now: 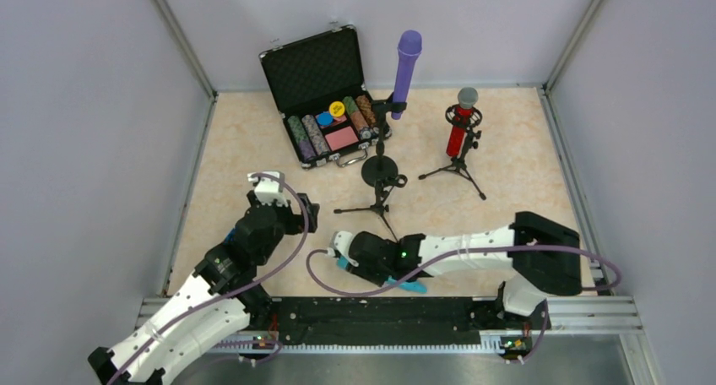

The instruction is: Attach the microphones to the stand

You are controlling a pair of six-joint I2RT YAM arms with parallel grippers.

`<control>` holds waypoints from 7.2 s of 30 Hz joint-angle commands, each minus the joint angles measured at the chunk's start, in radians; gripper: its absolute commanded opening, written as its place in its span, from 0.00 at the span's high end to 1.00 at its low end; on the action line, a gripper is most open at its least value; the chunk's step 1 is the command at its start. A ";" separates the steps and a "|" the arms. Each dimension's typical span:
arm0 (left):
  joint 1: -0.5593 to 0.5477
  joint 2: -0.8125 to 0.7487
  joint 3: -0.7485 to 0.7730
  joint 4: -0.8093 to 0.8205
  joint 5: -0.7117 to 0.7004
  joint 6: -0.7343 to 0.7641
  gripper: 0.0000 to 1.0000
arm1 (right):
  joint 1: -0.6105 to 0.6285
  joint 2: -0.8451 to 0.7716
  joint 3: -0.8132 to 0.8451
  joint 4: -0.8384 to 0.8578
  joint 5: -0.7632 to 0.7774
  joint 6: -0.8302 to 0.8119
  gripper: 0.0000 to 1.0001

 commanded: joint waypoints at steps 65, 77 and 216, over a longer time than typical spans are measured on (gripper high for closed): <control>0.222 0.701 0.590 0.498 0.912 0.084 0.05 | -0.287 -0.895 -0.371 0.682 -0.090 0.223 1.00; 0.221 0.673 0.563 0.488 0.965 0.203 0.04 | -0.289 -1.019 -0.392 0.751 0.068 0.103 1.00; -0.007 0.738 0.530 0.438 1.130 0.328 0.15 | -0.693 -0.791 -0.191 0.668 -0.377 0.442 1.00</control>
